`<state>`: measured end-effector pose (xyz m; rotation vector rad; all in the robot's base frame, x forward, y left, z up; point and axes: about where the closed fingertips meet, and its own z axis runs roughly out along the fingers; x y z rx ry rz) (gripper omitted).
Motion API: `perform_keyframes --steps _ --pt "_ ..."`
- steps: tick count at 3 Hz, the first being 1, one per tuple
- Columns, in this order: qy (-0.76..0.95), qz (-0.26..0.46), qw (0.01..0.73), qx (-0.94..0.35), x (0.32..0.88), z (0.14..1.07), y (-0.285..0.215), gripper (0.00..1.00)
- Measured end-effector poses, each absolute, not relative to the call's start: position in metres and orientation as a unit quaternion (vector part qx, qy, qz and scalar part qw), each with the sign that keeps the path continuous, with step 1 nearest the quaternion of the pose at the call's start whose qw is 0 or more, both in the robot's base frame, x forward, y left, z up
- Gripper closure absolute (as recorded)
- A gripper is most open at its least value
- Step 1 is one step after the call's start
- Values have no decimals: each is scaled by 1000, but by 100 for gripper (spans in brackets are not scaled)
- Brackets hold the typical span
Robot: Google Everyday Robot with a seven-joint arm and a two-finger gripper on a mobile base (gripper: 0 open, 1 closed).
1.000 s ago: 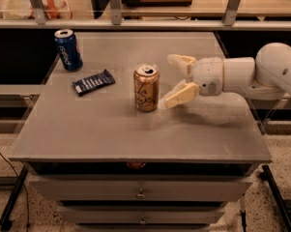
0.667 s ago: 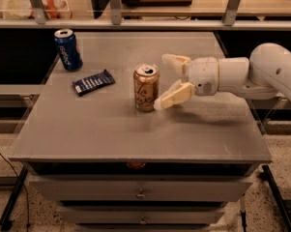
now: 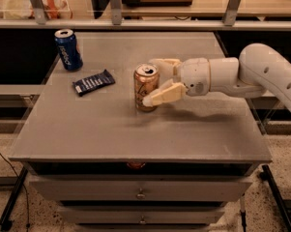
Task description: Knock orange can over
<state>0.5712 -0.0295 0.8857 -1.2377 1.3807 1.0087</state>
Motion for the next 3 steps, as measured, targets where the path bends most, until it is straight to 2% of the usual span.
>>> perform_keyframes --steps 3 --pt "575 430 478 -506 577 871 -28 88"
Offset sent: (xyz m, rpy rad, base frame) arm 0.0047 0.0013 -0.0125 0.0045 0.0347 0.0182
